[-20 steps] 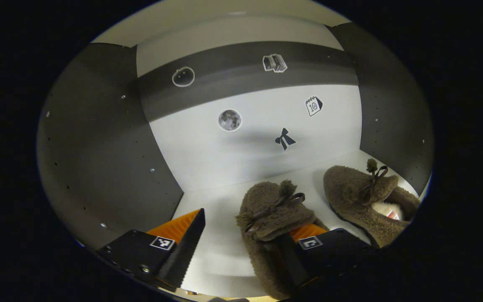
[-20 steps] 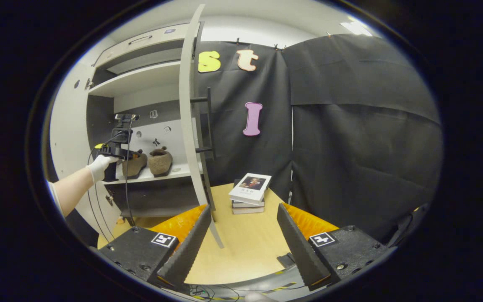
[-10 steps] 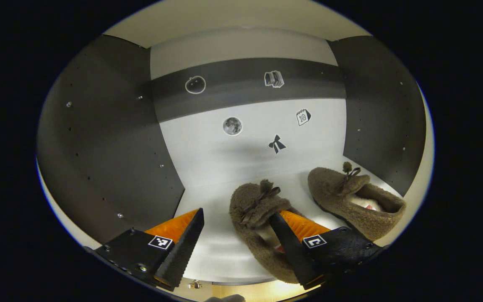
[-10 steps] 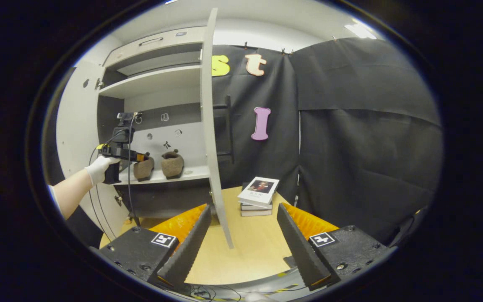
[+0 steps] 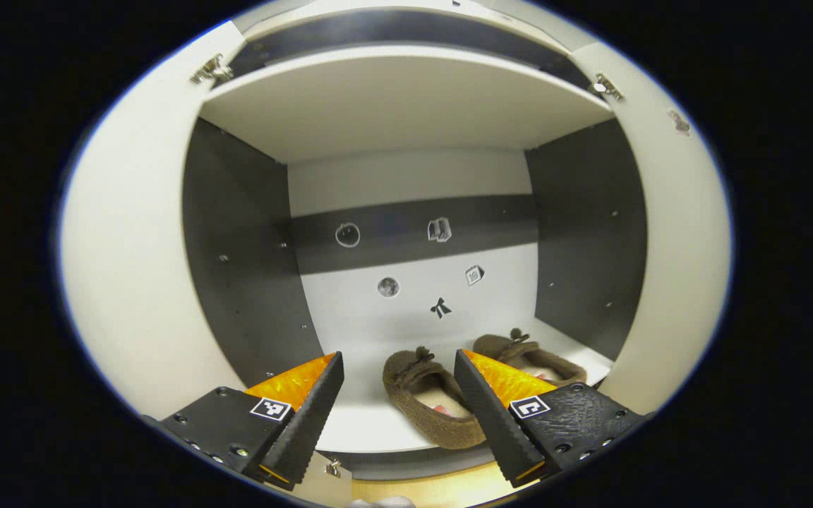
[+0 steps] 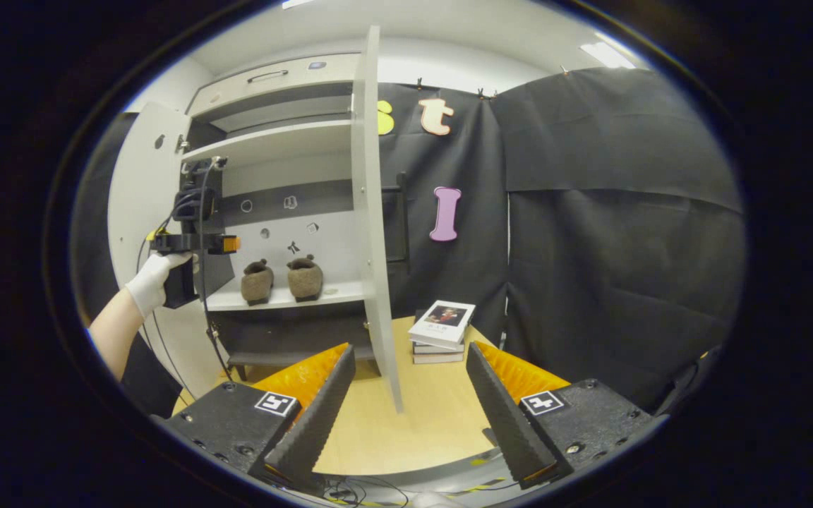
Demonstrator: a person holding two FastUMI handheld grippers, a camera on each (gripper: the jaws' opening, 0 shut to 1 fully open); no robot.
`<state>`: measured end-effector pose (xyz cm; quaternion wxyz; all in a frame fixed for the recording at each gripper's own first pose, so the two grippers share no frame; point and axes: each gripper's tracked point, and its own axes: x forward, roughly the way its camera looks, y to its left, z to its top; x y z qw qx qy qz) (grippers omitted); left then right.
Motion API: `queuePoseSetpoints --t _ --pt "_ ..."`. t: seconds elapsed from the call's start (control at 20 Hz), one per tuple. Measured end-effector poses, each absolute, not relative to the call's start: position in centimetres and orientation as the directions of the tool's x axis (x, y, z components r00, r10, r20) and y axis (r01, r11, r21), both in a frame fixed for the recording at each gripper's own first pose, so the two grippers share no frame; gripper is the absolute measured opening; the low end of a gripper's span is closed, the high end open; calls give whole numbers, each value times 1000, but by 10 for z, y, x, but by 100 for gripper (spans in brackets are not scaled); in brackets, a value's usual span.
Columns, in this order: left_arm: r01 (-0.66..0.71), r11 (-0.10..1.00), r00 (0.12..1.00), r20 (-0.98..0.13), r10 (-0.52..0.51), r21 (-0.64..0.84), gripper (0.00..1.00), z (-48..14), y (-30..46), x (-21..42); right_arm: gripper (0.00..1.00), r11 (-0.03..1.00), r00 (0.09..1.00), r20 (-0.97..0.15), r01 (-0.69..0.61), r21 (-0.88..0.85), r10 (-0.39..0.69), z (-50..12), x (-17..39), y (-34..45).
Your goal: Grab one shoe with the right hand and put it into the shoe cabinet, grab the other shoe with the left hand and put it into the shoe cabinet; then close the right door with the right hand and the left door with the left hand.
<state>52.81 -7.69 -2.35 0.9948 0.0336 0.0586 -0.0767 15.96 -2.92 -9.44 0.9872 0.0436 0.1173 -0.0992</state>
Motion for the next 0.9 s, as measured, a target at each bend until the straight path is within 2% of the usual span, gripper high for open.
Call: queuePoseSetpoints --t 0.25,0.3,0.35,0.4,0.55,0.6,0.65,0.7,0.9 --pt "193 979 981 -9 -193 69 100 15 -75 442 100 983 966 -203 175 58 -160 -85 145 -13" --pt "195 978 980 8 -197 74 96 20 -73 425 100 984 968 -201 169 61 -153 -83 143 -7" --pt "201 977 979 18 -203 76 100 21 -71 407 100 986 971 -195 155 63 -140 -82 140 0" --pt "205 976 978 25 -207 74 96 22 -70 391 99 988 974 -184 144 62 -131 -80 139 5" --pt "222 973 974 27 -224 59 96 23 -55 336 100 992 979 -177 114 55 -103 -80 133 21" --pt "221 973 975 25 -223 60 100 19 -50 319 100 993 980 -173 104 58 -93 -80 131 25" --pt "220 974 975 20 -221 59 100 15 -46 303 100 994 981 -173 95 60 -83 -81 129 29" --pt "217 975 976 20 -219 55 96 12 -41 287 100 994 982 -173 88 60 -76 -81 126 32" --pt "174 985 985 -7 -174 2 96 -11 -17 234 100 997 983 -174 66 47 -57 -83 117 37"
